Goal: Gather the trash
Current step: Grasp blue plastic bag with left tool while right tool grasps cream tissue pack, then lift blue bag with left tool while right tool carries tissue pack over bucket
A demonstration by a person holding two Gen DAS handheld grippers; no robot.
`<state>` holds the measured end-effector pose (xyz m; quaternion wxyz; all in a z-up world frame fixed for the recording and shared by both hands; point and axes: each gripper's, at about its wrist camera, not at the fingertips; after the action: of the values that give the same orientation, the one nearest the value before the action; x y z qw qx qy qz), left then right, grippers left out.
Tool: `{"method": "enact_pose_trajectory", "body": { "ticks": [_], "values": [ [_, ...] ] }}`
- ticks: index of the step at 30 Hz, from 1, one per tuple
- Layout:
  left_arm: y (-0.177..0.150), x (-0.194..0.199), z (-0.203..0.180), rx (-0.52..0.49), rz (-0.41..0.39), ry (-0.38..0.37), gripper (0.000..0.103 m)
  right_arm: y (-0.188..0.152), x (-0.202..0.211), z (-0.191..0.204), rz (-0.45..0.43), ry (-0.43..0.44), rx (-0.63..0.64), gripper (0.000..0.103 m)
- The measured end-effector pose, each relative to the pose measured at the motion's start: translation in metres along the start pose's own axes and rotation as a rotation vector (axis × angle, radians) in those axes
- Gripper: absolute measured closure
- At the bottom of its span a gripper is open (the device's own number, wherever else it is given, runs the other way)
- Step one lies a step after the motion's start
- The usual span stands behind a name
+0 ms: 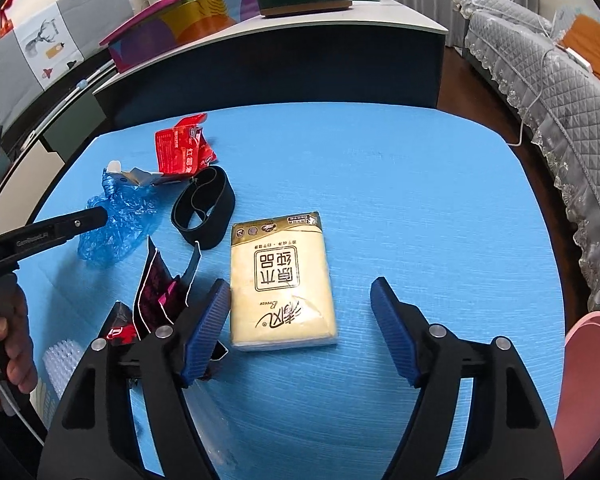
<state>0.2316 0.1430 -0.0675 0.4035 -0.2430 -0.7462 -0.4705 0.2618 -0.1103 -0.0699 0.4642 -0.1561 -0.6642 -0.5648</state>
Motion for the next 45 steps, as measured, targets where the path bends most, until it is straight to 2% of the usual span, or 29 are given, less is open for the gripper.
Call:
{"method": "enact_pose_trajectory", "body": {
  "ticks": [6, 8, 10, 12, 13, 15, 18, 20, 22, 32, 45],
  "values": [
    [-0.002, -0.003, 0.001, -0.012, 0.010, 0.025, 0.050, 0.001, 0.001, -0.003, 0.015, -0.021, 0.009, 0.031],
    [-0.002, -0.003, 0.001, -0.018, 0.011, 0.025, 0.057, 0.001, 0.001, -0.003, 0.022, -0.017, 0.009, 0.031],
    [-0.003, -0.002, 0.000, -0.028, 0.018, 0.017, 0.076, 0.001, 0.000, -0.003, 0.029, -0.001, 0.012, 0.031],
    [-0.003, -0.003, -0.001, -0.039, 0.020, 0.011, 0.084, 0.002, 0.000, -0.001, 0.034, -0.011, 0.026, 0.031],
    [-0.003, -0.002, -0.001, -0.047, 0.018, 0.008, 0.092, 0.002, 0.000, -0.001, 0.040, -0.012, 0.034, 0.031],
    [-0.003, -0.001, -0.002, -0.052, 0.015, 0.004, 0.095, 0.000, -0.003, 0.000, 0.060, -0.005, 0.041, 0.031],
    [-0.002, 0.003, -0.001, -0.053, 0.001, -0.005, 0.096, -0.004, -0.008, 0.008, 0.091, -0.038, 0.092, 0.031],
    [-0.001, 0.005, -0.002, -0.057, -0.010, -0.010, 0.097, -0.006, -0.008, 0.010, 0.094, -0.057, 0.109, 0.035],
    [-0.001, 0.007, -0.003, -0.064, -0.020, -0.017, 0.097, -0.006, -0.006, 0.009, 0.090, -0.050, 0.101, 0.048],
    [-0.003, 0.026, -0.018, -0.113, -0.083, -0.056, 0.097, -0.003, 0.022, 0.002, -0.003, -0.079, 0.064, 0.050],
    [-0.011, 0.069, -0.048, -0.188, -0.222, -0.096, 0.097, -0.011, 0.077, -0.018, -0.137, -0.147, -0.021, 0.050]
  ]
}}
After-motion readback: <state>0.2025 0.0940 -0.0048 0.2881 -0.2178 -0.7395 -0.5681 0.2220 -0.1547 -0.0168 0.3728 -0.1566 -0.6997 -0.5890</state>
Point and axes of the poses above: each gripper's, at about its wrist camera, not at the fingertips, and x roughly against the way its jaws point, z to its left, y to its top, and after that the axes turned 9 degrees about x, right-handed
